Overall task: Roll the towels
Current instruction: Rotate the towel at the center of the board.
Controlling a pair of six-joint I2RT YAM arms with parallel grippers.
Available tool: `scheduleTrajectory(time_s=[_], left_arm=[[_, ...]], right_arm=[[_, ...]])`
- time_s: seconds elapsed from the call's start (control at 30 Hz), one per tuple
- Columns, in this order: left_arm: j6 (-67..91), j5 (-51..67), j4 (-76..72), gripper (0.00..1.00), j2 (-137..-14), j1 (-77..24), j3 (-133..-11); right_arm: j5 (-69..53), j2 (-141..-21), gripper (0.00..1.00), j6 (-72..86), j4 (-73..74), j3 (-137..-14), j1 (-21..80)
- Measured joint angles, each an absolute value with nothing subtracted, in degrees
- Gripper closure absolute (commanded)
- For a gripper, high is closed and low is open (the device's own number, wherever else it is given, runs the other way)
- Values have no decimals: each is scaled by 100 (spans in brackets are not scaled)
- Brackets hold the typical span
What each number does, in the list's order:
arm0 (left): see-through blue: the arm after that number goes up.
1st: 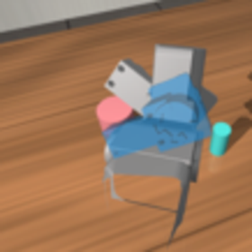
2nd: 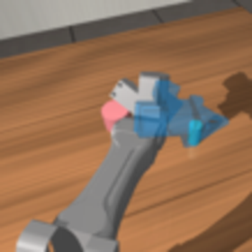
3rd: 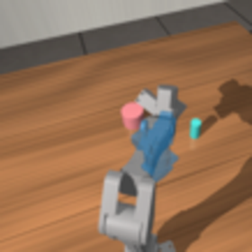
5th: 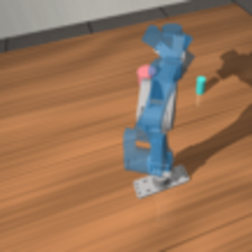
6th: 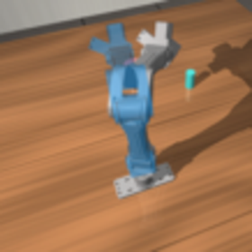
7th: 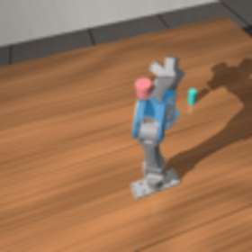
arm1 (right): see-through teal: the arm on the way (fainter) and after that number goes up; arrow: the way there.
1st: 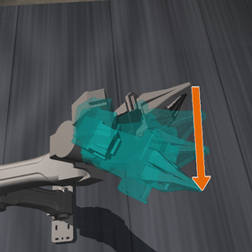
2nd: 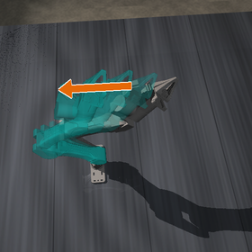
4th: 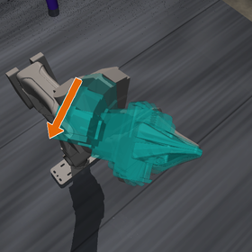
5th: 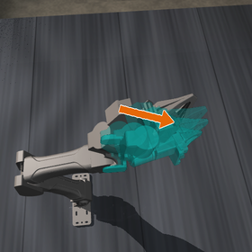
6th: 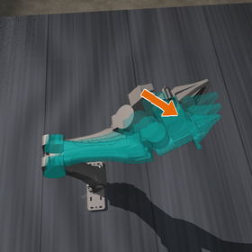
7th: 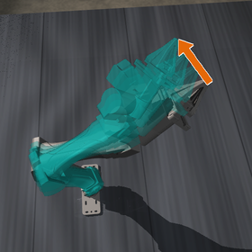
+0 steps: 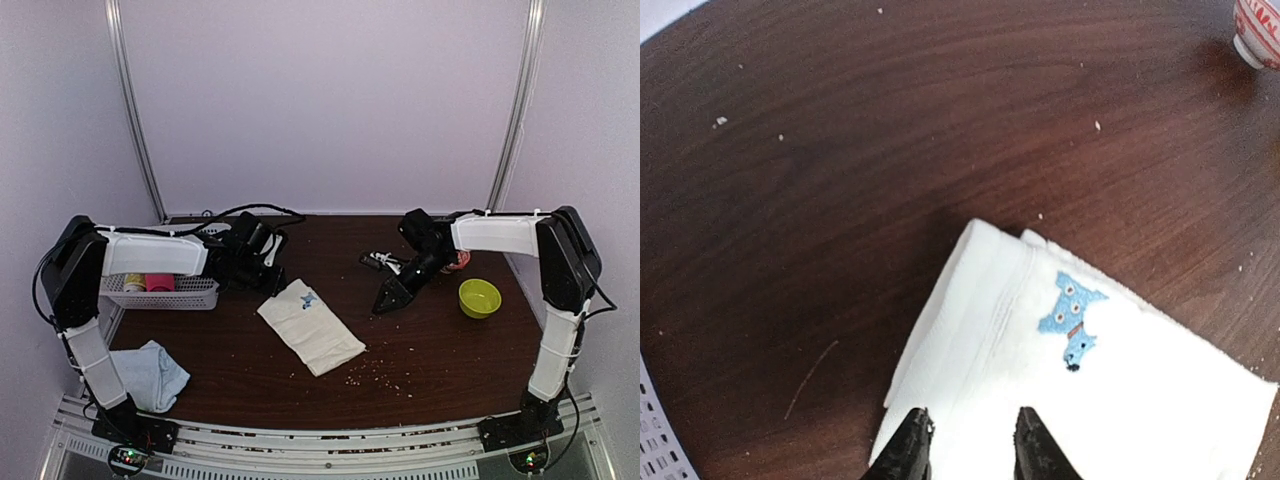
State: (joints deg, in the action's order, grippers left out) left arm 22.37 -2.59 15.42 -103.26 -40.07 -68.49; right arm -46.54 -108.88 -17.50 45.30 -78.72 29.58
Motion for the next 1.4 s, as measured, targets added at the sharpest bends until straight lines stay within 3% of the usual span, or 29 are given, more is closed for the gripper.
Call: scheduleTrajectory(time_s=[0.33,0.6,0.93,1.2,1.4], left_arm=[[2307,-10,1984,79,-11288,-4007,-7400],[2268,246,2058,79,-12466,-4021,-8783],[1986,1037,1645,68,-13441,-4154,-10123],[1546,670,1699,63,-12501,-4185,-9437],[1444,698,1240,81,-10595,-4285,-7717]], right_arm=[[-4252,-10396,72,-1619,3540,-7081,2849],[-4176,-10033,72,-1603,3212,-7017,2598],[-4250,-10001,71,-1566,3164,-6969,2095],[-4136,-9491,67,-1557,3076,-6893,2064],[-3865,-9273,67,-1431,2812,-6936,2099]])
